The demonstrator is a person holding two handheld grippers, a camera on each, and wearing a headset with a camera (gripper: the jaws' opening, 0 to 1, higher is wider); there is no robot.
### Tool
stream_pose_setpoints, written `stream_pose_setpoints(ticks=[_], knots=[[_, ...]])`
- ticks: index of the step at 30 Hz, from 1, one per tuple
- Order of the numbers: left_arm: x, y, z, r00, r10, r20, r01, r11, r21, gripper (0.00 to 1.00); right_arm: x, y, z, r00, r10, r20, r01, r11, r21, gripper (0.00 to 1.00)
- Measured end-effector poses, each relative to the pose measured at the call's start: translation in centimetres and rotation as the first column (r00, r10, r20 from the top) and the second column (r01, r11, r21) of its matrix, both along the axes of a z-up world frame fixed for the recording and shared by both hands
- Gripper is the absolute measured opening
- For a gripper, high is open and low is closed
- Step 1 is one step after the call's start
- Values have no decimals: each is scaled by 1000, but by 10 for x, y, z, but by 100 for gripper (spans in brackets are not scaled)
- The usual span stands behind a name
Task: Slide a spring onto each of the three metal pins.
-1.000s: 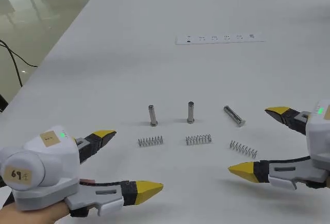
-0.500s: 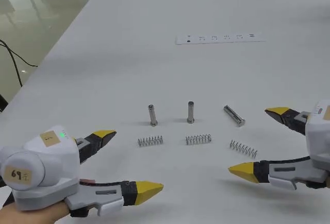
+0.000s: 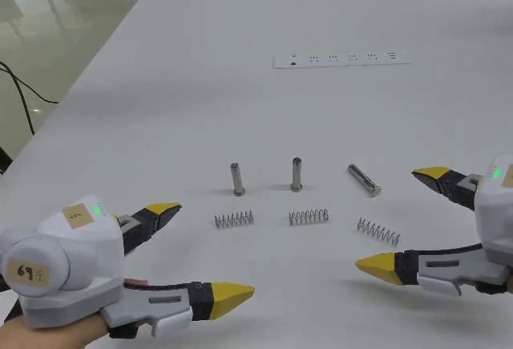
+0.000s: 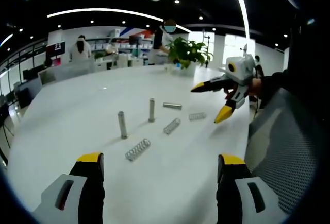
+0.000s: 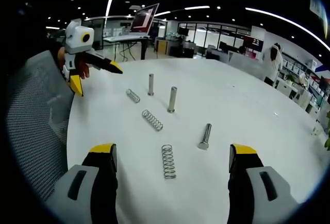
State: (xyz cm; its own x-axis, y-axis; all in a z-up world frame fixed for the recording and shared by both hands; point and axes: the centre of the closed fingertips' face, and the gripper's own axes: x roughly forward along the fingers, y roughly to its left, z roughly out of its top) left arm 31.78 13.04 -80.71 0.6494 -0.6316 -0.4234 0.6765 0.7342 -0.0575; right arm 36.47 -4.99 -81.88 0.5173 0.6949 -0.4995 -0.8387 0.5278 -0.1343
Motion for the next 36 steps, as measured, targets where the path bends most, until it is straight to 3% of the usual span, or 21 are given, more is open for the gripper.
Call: stream_pose_setpoints(ticks=[36], knots=[[0, 0, 2, 1000, 6, 4, -6, 1000, -3, 88, 3, -4, -1, 1000, -14, -2, 14, 1000, 0, 89]])
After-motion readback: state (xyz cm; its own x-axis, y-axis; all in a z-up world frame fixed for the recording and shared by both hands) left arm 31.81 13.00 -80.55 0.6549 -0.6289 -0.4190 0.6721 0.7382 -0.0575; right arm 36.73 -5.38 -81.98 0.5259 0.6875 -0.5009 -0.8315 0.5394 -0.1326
